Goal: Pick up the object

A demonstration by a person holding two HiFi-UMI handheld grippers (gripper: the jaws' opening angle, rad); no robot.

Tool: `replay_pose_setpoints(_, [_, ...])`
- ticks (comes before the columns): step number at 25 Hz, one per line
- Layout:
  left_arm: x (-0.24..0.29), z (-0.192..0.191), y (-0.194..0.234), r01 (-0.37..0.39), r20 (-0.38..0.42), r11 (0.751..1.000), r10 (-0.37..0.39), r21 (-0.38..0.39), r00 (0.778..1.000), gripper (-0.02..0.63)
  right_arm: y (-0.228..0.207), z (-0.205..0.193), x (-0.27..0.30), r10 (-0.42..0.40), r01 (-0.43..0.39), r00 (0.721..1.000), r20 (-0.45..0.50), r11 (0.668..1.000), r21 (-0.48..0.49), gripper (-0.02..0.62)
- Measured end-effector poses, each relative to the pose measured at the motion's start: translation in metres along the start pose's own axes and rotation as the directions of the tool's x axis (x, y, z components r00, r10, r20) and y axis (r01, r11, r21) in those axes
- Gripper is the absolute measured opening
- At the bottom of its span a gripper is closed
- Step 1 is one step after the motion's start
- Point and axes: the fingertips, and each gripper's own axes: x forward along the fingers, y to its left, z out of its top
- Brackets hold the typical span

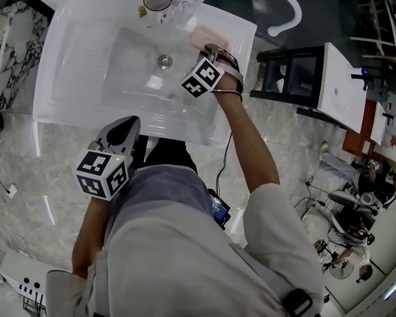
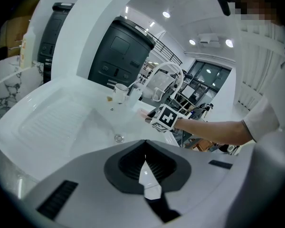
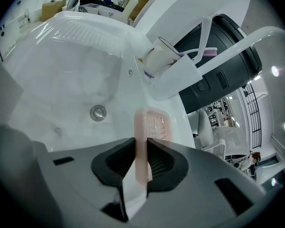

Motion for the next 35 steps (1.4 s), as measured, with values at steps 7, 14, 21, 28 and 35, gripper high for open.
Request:
replay_pose_setpoints(7, [-0.002,0.0,0.0,0.006,0.006,1.0,-0.006,0.005,1.0,0.002,0.007,-0.001,-0.003,0.016,-0.016,1.0,-0.001,1.0,-0.002,0.08])
replay_pose_setpoints(14, [-0.004,0.001,-0.003,0.015,0.012,1.0,-0.015,0.012,1.0,0.002,0.01,-0.002,-0.01,0.022,-0.022,1.0,-0.007,1.0,-0.002,0.08])
replay_pose_setpoints(21, [-0.006,0.0,-0.004,0.019,0.016,1.0,-0.019,0.015,1.0,0.0,0.014,-0.006,-0.018,0.037,-0.037,0.999,-0.009,0.999,0.027,0.08])
replay_pose_setpoints(28, [-0.007,0.0,-0.006,0.03,0.018,0.999,-0.03,0.026,0.999,0.002,0.019,-0.01,-0.026,0.048,-0.048,0.999,-0.009,0.997,0.059,0.08])
replay_pose_setpoints(35, [-0.011,0.001,-0.006,0.037,0.019,0.998,-0.038,0.045,0.999,0.0,0.025,-0.012,-0.035,0.063,-0.062,0.998,-0.002,0.993,0.096,0.08])
